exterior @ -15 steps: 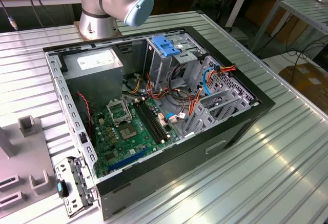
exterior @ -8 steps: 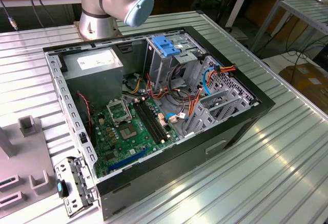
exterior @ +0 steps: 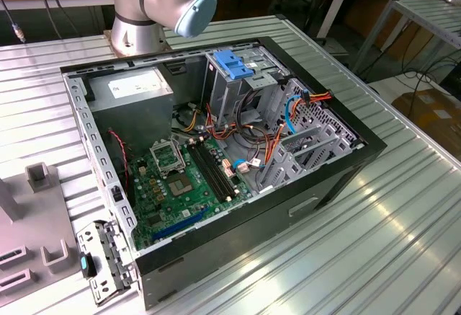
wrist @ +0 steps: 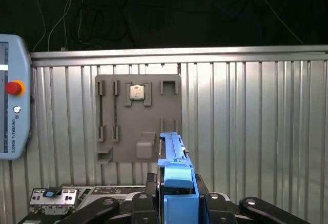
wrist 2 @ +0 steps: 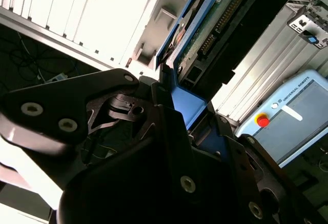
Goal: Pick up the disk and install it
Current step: 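Pick up the disk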
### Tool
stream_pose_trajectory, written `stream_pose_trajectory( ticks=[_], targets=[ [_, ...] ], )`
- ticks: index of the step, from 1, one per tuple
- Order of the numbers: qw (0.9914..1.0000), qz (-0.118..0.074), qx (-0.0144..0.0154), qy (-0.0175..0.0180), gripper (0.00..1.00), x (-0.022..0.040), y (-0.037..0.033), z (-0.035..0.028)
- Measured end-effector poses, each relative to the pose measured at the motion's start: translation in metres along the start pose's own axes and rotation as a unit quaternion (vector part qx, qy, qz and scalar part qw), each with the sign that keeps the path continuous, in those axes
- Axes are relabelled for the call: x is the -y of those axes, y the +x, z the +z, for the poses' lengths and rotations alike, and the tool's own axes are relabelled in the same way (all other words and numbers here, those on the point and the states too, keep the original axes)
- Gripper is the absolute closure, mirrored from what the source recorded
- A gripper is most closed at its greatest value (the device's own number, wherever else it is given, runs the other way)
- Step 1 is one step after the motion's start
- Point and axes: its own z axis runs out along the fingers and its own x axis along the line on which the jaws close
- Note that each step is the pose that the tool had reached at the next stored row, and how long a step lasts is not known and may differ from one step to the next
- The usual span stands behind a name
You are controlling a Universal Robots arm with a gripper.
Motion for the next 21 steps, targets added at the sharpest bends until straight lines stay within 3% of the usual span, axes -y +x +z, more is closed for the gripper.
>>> stream_pose_trajectory(
  ticks=[21],
  targets=[
    [1.0, 0.0, 0.0, -0.0001, 0.63, 0.0139, -0.0002, 0.0006]
  ],
)
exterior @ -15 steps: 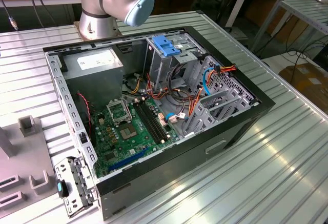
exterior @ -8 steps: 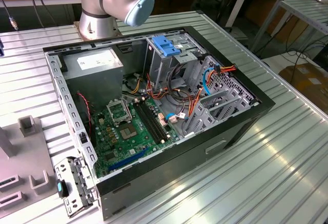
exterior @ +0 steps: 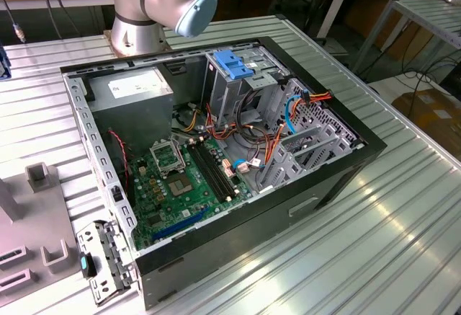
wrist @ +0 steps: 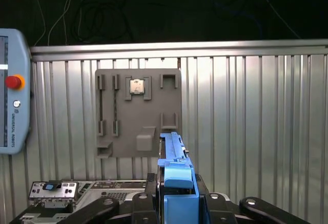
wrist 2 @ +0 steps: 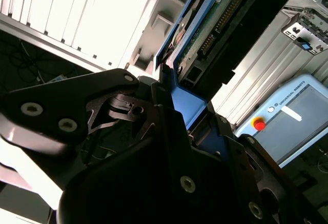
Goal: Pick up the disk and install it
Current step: 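Pick up the disk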
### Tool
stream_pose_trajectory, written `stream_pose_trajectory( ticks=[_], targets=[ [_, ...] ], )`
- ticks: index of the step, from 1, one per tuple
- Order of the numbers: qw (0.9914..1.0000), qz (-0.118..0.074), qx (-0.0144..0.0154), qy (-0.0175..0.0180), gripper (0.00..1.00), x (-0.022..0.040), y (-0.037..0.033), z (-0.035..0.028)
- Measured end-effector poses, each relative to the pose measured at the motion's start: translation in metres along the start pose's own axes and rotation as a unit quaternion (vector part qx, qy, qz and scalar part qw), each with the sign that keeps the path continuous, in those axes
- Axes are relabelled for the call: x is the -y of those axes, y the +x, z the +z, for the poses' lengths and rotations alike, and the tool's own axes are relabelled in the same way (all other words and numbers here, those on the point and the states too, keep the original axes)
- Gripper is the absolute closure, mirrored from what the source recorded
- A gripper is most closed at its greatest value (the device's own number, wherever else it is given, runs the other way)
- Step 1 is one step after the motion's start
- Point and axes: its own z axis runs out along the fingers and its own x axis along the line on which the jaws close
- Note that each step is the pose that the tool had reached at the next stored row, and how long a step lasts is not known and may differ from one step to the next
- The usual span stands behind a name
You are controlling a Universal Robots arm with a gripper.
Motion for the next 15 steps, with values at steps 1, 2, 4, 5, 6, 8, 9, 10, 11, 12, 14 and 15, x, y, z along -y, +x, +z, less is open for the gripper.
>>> stream_pose_trajectory(
  ticks=[1, 2, 4, 5, 6, 8, 9, 10, 11, 12, 14, 15],
  targets=[
    [1.0, 0.0, 0.0, 0.0, 0.63, 0.0011, 0.0, 0.0],
    [1.0, 0.0, 0.0, 0.0, 0.63, 0.0023, 0.0, 0.0001],
    [1.0, 0.0, 0.0, 0.0, 0.63, 0.0037, -0.0001, 0.0002],
    [1.0, 0.0, 0.0, 0.0, 0.63, 0.0044, -0.0001, 0.0002],
    [1.0, 0.0, 0.0, 0.0, 0.63, 0.0051, -0.0001, 0.0003],
    [1.0, 0.0, 0.0, 0.0, 0.63, 0.0068, -0.0001, 0.0004],
    [1.0, 0.0, 0.0, 0.0, 0.63, 0.0077, -0.0002, 0.0004],
    [1.0, 0.0, 0.0, 0.0, 0.63, 0.0083, -0.0002, 0.0004],
    [1.0, 0.0, 0.0, 0.0, 0.63, 0.0087, -0.0002, 0.0005],
    [1.0, 0.0, 0.0, 0.0, 0.63, 0.0093, -0.0002, 0.0004],
    [1.0, 0.0, 0.0, 0.0, 0.63, 0.0103, -0.0002, 0.0005],
    [1.0, 0.0, 0.0, 0.0, 0.63, 0.0109, -0.0003, 0.0006]
  ],
)
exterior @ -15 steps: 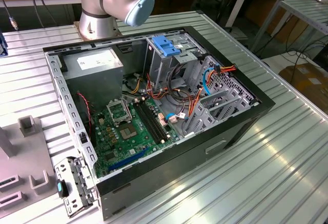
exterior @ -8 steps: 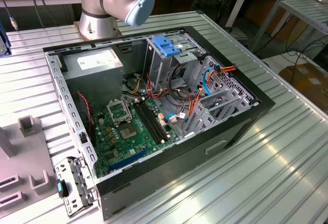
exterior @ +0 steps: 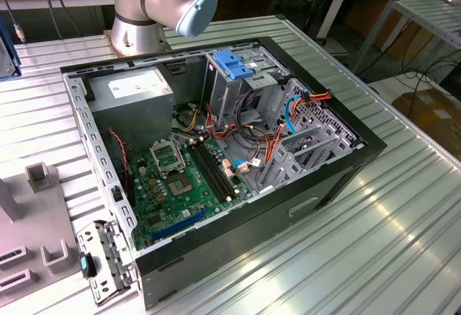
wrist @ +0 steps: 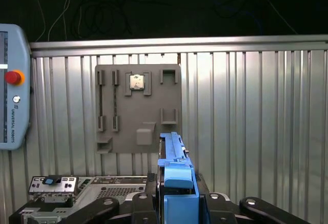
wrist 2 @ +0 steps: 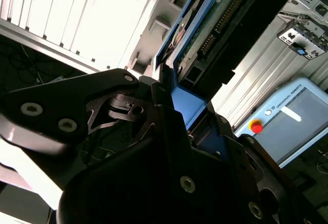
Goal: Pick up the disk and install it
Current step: 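Pick up the disk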
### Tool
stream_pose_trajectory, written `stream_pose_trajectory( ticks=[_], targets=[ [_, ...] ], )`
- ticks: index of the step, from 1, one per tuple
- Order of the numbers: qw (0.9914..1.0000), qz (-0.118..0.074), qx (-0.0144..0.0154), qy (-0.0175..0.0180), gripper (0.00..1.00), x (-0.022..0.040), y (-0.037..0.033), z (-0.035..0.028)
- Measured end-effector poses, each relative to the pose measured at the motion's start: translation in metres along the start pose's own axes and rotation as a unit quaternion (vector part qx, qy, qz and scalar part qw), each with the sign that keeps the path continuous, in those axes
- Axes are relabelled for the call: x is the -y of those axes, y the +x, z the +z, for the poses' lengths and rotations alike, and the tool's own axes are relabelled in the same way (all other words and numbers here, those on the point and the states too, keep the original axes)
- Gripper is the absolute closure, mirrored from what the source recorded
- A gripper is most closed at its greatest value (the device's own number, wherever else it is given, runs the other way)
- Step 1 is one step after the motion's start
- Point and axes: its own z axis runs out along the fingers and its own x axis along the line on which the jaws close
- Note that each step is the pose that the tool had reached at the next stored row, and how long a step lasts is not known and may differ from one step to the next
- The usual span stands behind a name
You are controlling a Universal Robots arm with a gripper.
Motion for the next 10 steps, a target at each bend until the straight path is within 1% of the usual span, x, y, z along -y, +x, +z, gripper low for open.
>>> stream_pose_trajectory(
  ticks=[7, 9, 10],
  targets=[
    [1.0, 0.0, 0.0, 0.0, 0.63, 0.0059, 0.0, 0.0003],
    [1.0, 0.001, 0.0, 0.0, 0.63, 0.0133, 0.0001, 0.0007],
    [1.0, 0.001, 0.0, 0.0, 0.63, 0.016, 0.0001, 0.0008]
  ],
)
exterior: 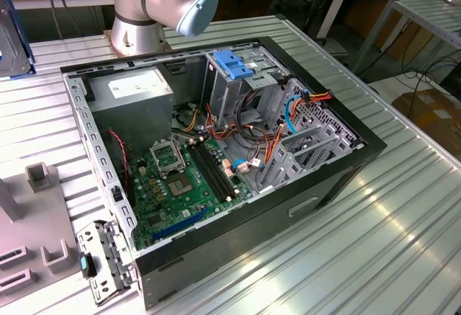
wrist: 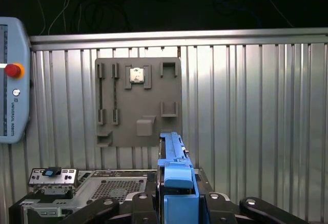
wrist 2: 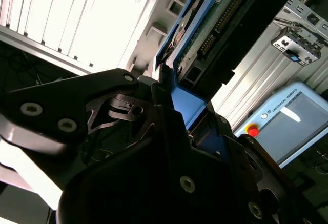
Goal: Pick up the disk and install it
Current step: 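Pick up the disk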
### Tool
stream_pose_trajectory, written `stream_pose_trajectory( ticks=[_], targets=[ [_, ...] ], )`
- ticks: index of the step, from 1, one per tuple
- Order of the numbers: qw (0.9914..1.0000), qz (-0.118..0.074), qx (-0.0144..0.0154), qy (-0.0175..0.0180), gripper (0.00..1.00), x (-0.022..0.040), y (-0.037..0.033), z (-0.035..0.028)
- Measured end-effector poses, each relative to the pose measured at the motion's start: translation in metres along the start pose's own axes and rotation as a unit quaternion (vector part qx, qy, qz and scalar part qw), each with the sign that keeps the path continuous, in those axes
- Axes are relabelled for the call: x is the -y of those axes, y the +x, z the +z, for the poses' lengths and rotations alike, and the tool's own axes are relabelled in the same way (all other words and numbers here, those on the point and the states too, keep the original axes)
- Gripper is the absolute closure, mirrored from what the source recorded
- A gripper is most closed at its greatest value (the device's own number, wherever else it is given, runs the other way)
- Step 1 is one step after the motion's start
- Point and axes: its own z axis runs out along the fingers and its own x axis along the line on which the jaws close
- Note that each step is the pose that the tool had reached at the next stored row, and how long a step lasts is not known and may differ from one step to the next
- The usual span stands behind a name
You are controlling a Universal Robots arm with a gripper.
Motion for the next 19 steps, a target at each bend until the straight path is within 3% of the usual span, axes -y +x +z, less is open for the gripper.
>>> stream_pose_trajectory(
  ticks=[19],
  targets=[
    [1.0, 0.0, 0.0, 0.0, 0.63, 0.014, -0.0001, 0.0007]
  ],
)
